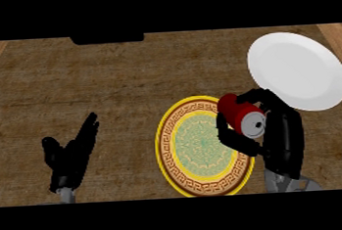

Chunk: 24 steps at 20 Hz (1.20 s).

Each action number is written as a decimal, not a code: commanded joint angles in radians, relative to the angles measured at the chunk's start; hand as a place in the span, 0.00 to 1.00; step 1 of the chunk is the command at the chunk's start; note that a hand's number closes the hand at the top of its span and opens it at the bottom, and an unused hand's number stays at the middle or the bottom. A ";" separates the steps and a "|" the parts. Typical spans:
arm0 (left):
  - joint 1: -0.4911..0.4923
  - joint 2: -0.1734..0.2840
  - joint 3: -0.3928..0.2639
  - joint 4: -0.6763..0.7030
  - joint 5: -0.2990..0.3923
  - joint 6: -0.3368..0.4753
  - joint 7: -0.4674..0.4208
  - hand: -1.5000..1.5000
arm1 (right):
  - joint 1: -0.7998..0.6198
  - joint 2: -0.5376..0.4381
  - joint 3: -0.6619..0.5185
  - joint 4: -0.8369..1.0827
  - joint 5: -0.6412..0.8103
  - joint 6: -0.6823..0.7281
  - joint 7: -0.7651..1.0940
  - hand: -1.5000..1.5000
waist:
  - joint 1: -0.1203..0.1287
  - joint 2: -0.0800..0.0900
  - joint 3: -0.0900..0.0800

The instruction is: Pick the can from the plate and place it in the plate

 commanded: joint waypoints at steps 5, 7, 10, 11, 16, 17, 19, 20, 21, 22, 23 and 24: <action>-0.002 -0.010 0.004 0.035 0.008 -0.018 0.017 0.50 | -0.093 -0.136 -0.316 0.178 -0.310 -0.084 -0.246 1.00 | 0.006 0.006 -0.007; 0.051 -0.012 -0.015 -0.007 -0.005 -0.015 0.023 0.50 | -0.079 -0.112 -0.323 0.316 -0.308 -0.172 -0.363 1.00 | 0.011 0.006 -0.006; -0.018 -0.008 -0.009 -0.003 -0.022 0.005 0.065 0.50 | -0.171 -0.153 -0.443 0.443 -0.387 -0.209 -0.435 1.00 | 0.012 0.008 -0.006; -0.060 -0.011 0.010 0.040 -0.010 0.001 0.060 0.50 | -0.221 -0.176 -0.470 0.547 -0.410 -0.215 -0.495 1.00 | 0.017 0.012 -0.005; -0.026 -0.009 0.003 0.042 0.000 -0.033 0.031 0.50 | -0.347 -0.253 -0.596 0.824 -0.573 -0.177 -0.741 1.00 | 0.027 0.014 -0.005; -0.065 -0.033 0.004 0.095 -0.008 -0.020 0.006 0.50 | -0.427 -0.258 -0.604 0.912 -0.550 -0.180 -0.724 1.00 | 0.031 0.018 -0.005; 0.015 -0.033 -0.018 0.064 -0.016 -0.033 -0.025 0.50 | -0.456 -0.314 -0.662 0.996 -0.603 -0.140 -0.800 1.00 | 0.045 0.020 -0.004; 0.004 -0.029 -0.029 -0.051 -0.022 0.004 0.087 0.50 | -0.459 -0.321 -0.681 1.042 -0.637 -0.120 -0.877 1.00 | 0.039 0.014 -0.004; 0.004 -0.048 -0.034 0.057 -0.037 -0.014 -0.020 0.50 | -0.474 -0.310 -0.688 1.101 -0.633 -0.138 -0.919 1.00 | 0.033 0.016 -0.005; -0.026 -0.041 -0.010 0.095 -0.021 -0.025 -0.022 0.50 | -0.499 -0.363 -0.714 1.130 -0.648 -0.098 -0.924 1.00 | 0.033 0.019 -0.005; -0.038 -0.047 -0.024 0.001 -0.024 0.008 0.073 0.50 | -0.536 -0.354 -0.729 1.197 -0.645 -0.131 -0.968 1.00 | 0.050 0.022 -0.003; -0.029 -0.026 -0.013 0.020 -0.023 -0.015 0.039 0.50 | -0.606 -0.374 -0.719 1.265 -0.623 -0.117 -0.935 1.00 | 0.047 0.020 -0.004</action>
